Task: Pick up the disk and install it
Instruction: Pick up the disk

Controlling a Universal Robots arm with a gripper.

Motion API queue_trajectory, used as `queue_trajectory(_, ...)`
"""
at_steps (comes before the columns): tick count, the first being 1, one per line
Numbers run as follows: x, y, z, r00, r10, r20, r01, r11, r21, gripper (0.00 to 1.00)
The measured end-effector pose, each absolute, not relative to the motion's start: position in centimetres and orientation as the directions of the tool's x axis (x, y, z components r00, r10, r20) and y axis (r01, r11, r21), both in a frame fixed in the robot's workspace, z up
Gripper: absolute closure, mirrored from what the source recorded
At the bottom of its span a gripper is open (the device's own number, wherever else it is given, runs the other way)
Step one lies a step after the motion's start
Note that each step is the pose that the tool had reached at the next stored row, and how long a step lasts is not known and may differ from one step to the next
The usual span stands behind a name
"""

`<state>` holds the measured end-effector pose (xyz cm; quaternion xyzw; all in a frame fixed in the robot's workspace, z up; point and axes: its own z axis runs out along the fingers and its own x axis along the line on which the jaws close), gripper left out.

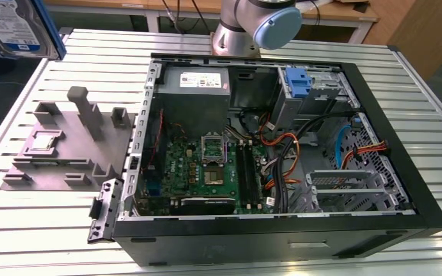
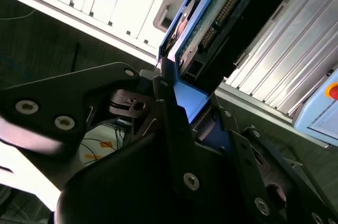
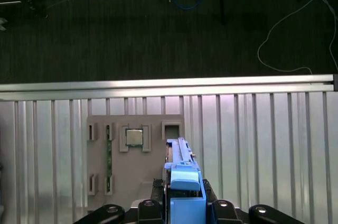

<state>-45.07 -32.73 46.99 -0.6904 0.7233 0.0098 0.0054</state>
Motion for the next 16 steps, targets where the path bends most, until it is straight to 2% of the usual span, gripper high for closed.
queue_trajectory(9,-45.1,-32.7,48.8,-0.047,-0.999,-0.021,-0.999,0.046,0.007,0.64)
queue_trajectory(16,-45.1,-32.9,48.9,-0.046,-0.999,-0.022,-0.999,0.046,0.007,0.64)
